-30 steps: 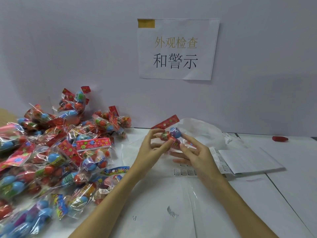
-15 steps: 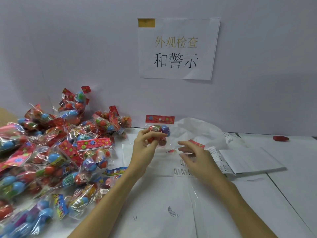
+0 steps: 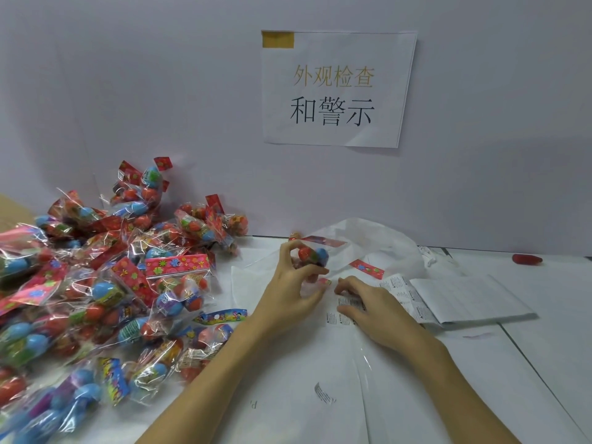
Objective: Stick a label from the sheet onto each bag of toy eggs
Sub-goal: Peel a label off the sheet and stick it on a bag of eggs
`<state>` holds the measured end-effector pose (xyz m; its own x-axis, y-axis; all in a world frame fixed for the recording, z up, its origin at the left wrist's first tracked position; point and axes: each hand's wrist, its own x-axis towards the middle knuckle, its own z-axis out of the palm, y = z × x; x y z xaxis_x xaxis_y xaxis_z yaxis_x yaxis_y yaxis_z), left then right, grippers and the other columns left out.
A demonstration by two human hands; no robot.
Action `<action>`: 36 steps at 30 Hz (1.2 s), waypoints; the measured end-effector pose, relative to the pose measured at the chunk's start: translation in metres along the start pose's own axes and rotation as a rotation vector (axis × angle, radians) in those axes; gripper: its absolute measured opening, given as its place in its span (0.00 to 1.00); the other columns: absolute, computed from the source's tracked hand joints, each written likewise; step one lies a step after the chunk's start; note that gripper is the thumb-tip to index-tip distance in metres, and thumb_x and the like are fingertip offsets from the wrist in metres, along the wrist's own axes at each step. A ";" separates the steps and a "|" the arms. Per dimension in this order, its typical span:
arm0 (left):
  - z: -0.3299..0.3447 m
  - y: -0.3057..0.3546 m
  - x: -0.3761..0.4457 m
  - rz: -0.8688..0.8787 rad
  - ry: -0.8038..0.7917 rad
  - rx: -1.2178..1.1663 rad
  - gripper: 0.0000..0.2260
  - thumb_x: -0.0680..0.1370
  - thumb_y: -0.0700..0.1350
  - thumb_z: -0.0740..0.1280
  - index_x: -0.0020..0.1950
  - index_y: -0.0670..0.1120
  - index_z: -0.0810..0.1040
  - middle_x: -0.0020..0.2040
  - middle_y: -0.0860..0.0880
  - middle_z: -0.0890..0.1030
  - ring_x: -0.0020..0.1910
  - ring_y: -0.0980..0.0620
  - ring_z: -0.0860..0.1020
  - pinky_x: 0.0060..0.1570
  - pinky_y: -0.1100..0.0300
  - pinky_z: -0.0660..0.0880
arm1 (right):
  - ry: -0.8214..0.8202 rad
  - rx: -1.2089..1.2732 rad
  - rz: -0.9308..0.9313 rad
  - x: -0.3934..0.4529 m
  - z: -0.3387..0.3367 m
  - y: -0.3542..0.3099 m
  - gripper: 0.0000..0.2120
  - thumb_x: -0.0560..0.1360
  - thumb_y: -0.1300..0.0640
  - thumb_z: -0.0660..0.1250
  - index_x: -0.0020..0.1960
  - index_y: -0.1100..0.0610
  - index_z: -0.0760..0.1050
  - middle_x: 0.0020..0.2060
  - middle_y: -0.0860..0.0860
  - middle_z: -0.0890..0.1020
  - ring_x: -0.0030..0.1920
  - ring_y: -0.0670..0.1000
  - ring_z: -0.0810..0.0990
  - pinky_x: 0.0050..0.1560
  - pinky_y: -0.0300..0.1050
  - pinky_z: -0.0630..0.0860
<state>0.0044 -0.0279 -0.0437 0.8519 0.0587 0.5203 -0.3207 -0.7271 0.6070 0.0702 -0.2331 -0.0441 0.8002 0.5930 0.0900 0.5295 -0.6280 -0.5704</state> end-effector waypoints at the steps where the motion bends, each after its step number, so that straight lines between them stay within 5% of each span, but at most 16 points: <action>1: 0.001 -0.001 -0.001 0.013 -0.026 0.009 0.11 0.78 0.48 0.75 0.59 0.47 0.85 0.72 0.53 0.59 0.61 0.60 0.75 0.64 0.60 0.75 | 0.016 -0.003 -0.003 0.000 0.000 -0.001 0.11 0.80 0.50 0.70 0.62 0.45 0.75 0.61 0.45 0.83 0.64 0.46 0.79 0.58 0.40 0.71; 3: 0.000 -0.002 -0.003 0.030 -0.069 0.041 0.14 0.76 0.50 0.77 0.60 0.48 0.84 0.72 0.54 0.58 0.63 0.54 0.76 0.62 0.56 0.78 | 0.028 -0.003 -0.010 -0.001 0.001 -0.003 0.11 0.80 0.51 0.71 0.62 0.45 0.76 0.58 0.45 0.83 0.61 0.48 0.80 0.60 0.45 0.73; 8: -0.003 -0.001 -0.004 0.032 -0.107 0.102 0.08 0.74 0.51 0.79 0.50 0.52 0.86 0.71 0.59 0.57 0.61 0.57 0.72 0.58 0.56 0.79 | 0.043 -0.009 -0.019 -0.001 0.001 -0.006 0.10 0.80 0.52 0.71 0.61 0.47 0.77 0.55 0.46 0.83 0.57 0.48 0.80 0.59 0.48 0.75; 12: 0.000 -0.002 -0.004 0.004 -0.108 0.129 0.06 0.76 0.53 0.78 0.49 0.53 0.86 0.70 0.63 0.56 0.63 0.54 0.73 0.52 0.79 0.70 | 0.064 -0.016 -0.024 -0.001 0.002 -0.006 0.08 0.80 0.52 0.72 0.58 0.47 0.76 0.50 0.45 0.84 0.50 0.48 0.80 0.53 0.46 0.76; 14: 0.002 -0.004 -0.002 -0.011 -0.110 0.145 0.06 0.77 0.52 0.77 0.50 0.53 0.86 0.71 0.62 0.57 0.64 0.52 0.73 0.51 0.82 0.67 | 0.078 0.010 -0.031 0.000 0.002 -0.006 0.06 0.80 0.54 0.71 0.56 0.46 0.78 0.48 0.45 0.84 0.49 0.46 0.81 0.51 0.44 0.76; 20: 0.000 -0.005 -0.002 0.029 -0.095 0.158 0.04 0.76 0.49 0.77 0.49 0.53 0.86 0.71 0.58 0.58 0.56 0.60 0.70 0.54 0.58 0.78 | 0.199 0.085 -0.093 0.002 -0.005 -0.003 0.13 0.82 0.62 0.66 0.59 0.48 0.84 0.52 0.40 0.86 0.53 0.41 0.83 0.58 0.35 0.76; 23: 0.000 -0.006 -0.002 0.027 -0.098 0.157 0.04 0.76 0.49 0.77 0.49 0.53 0.86 0.71 0.58 0.58 0.56 0.61 0.70 0.53 0.60 0.77 | 0.156 0.050 -0.098 0.001 -0.005 -0.002 0.16 0.82 0.65 0.65 0.59 0.49 0.86 0.55 0.38 0.84 0.56 0.39 0.81 0.59 0.27 0.73; 27: 0.001 -0.007 -0.001 -0.021 -0.112 0.144 0.05 0.77 0.50 0.77 0.51 0.52 0.86 0.70 0.61 0.57 0.60 0.54 0.74 0.49 0.78 0.70 | 0.163 0.089 -0.049 0.003 -0.007 -0.001 0.17 0.80 0.66 0.65 0.48 0.46 0.85 0.49 0.44 0.87 0.51 0.46 0.85 0.57 0.48 0.81; 31: 0.001 -0.007 -0.001 -0.024 -0.115 0.143 0.05 0.77 0.51 0.76 0.51 0.52 0.86 0.70 0.59 0.58 0.60 0.54 0.74 0.53 0.69 0.75 | 0.138 0.092 -0.086 0.001 -0.005 -0.002 0.10 0.79 0.59 0.72 0.52 0.44 0.83 0.47 0.40 0.86 0.50 0.41 0.83 0.56 0.41 0.80; 36: 0.000 -0.005 -0.001 -0.022 -0.101 0.153 0.04 0.76 0.49 0.77 0.49 0.53 0.86 0.69 0.59 0.58 0.54 0.62 0.71 0.53 0.59 0.77 | 0.164 0.069 -0.080 0.004 -0.003 0.000 0.09 0.76 0.57 0.75 0.43 0.43 0.81 0.42 0.40 0.85 0.46 0.40 0.81 0.50 0.40 0.77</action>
<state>0.0051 -0.0246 -0.0470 0.8977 0.0120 0.4404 -0.2415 -0.8226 0.5148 0.0742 -0.2329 -0.0411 0.7945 0.5459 0.2658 0.5771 -0.5428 -0.6102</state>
